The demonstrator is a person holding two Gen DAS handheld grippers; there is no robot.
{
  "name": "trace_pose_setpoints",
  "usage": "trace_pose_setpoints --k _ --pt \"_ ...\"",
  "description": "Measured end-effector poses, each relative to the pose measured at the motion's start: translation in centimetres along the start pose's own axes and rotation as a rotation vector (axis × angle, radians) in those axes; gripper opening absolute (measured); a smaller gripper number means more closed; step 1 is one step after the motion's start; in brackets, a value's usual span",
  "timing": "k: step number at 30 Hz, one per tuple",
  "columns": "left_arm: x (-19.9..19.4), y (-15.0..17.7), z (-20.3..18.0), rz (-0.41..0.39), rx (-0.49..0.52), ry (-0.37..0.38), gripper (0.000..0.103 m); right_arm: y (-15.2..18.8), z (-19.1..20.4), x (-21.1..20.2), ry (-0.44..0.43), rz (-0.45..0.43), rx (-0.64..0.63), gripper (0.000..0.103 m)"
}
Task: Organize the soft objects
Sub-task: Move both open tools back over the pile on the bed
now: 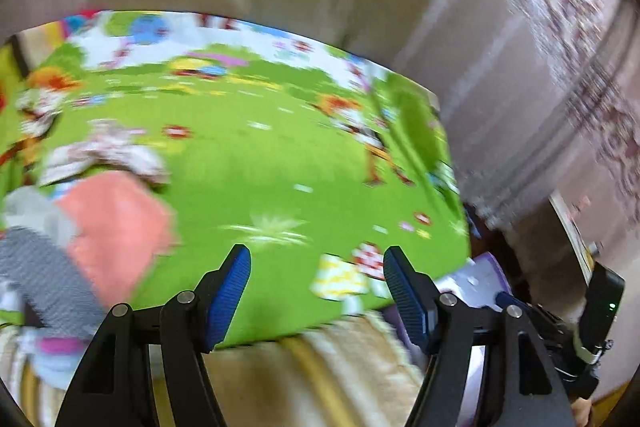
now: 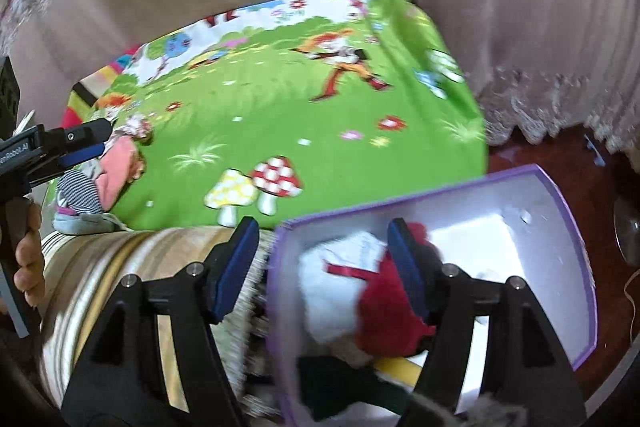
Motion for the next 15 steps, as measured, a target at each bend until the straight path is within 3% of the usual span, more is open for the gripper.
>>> trace_pose_setpoints --k 8,15 --pt "-5.2 -1.9 12.5 -0.107 -0.105 -0.202 0.07 -1.8 7.1 2.4 -0.066 0.028 -0.114 0.072" --pt "-5.8 -0.8 18.9 -0.041 -0.098 -0.287 0.07 -2.2 13.5 4.1 -0.129 0.059 -0.209 0.073"
Point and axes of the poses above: each gripper's, at about its wrist camera, not at the fingertips, and x roughly the way its jaws point, z to its left, y to its underside, the point moved 8 cm from there along x, roughly the way its jaws point, and after that the axes turned 2 degrees about -y, right-handed, at the moved point
